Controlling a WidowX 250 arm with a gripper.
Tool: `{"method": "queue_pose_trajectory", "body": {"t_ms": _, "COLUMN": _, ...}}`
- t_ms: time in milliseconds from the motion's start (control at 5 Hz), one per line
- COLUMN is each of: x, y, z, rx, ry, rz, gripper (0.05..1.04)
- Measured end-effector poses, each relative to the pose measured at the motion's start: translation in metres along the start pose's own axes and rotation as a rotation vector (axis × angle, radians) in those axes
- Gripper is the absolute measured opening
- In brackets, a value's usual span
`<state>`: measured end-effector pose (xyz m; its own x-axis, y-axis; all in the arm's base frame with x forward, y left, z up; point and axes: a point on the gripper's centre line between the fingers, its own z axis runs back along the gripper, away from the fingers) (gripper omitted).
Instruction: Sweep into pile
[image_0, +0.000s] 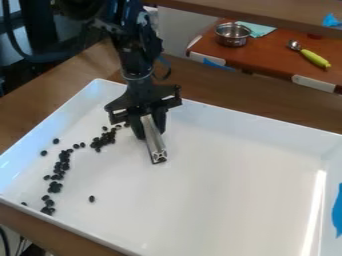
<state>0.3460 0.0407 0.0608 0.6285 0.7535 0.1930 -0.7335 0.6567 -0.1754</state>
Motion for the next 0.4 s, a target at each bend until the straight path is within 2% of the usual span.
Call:
{"method": "queue_pose_trajectory", "body": {"t_ms": 200, "x": 0.0092, "y": -0.0007, "z": -0.0024, "rx": 0.030, "ry": -0.021, "rz": 0.042, "gripper": 0.374}}
{"method": "queue_pose_trajectory", "body": {"t_ms": 400, "x": 0.0102, "y": -0.0003, "z": -0.0021, "rx": 0.030, "ry": -0.029, "rz": 0.081, "gripper": 0.374}}
